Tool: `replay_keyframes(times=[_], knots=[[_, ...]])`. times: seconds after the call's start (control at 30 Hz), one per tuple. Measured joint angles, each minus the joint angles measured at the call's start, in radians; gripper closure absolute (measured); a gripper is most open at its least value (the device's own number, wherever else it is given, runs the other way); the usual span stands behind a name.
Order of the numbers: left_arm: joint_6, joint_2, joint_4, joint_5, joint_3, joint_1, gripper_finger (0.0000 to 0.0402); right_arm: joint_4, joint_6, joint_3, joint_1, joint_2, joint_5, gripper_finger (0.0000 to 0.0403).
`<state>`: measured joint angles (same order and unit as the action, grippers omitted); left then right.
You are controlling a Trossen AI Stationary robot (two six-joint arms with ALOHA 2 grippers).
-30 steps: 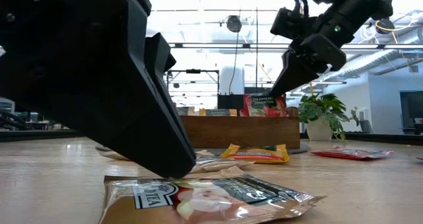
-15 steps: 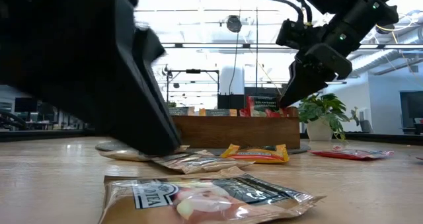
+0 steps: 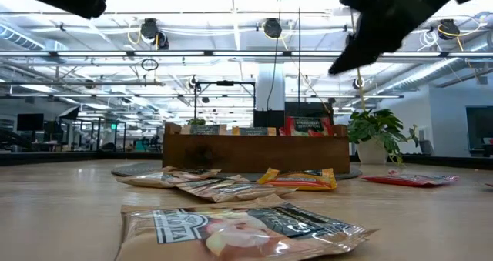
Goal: Pick & Place Tea
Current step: Put the yellow tea bag into the middle section of the wooden organizer
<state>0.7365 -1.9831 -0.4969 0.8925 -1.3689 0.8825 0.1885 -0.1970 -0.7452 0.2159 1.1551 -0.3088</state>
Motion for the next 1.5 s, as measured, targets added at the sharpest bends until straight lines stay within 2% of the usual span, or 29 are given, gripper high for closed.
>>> replay_keyframes(times=[0.13, 0.2, 0.27, 0.47, 0.67, 0.77, 1.1, 1.33, 1.5], knots=[[0.042, 0.0, 0.0, 0.009, 0.0, -0.018, 0.036, -0.013, -0.026, 0.028, 0.094, -0.082, -0.001, 0.0273], [0.049, 0.0, 0.0, 0.009, 0.0, -0.029, 0.036, -0.085, -0.05, 0.087, 0.163, -0.106, -0.003, 0.0276], [0.051, 0.0, 0.0, 0.008, 0.0, -0.04, 0.036, -0.248, -0.05, 0.174, 0.232, -0.112, -0.001, 0.0279], [0.052, 0.0, 0.0, 0.006, 0.0, -0.065, 0.036, -0.908, 0.038, 0.482, 0.397, -0.047, 0.0, 0.028], [0.02, 0.0, 0.0, 0.007, 0.0, -0.073, 0.036, -1.24, 0.051, 0.665, 0.441, 0.004, -0.002, 0.0289], [0.003, 0.0, 0.0, 0.007, 0.0, -0.077, 0.036, -1.282, 0.059, 0.678, 0.441, 0.003, -0.003, 0.0298], [-0.046, 0.0, -0.001, 0.007, 0.0, -0.09, 0.036, -1.23, 0.051, 0.669, 0.441, 0.005, -0.003, 0.0337], [-0.078, 0.0, -0.001, 0.008, 0.001, -0.092, 0.036, -1.213, 0.042, 0.668, 0.441, 0.005, -0.002, 0.0395], [-0.101, 0.0, 0.0, 0.008, 0.002, -0.104, 0.036, -1.203, 0.027, 0.668, 0.441, 0.004, -0.003, 0.0396]])
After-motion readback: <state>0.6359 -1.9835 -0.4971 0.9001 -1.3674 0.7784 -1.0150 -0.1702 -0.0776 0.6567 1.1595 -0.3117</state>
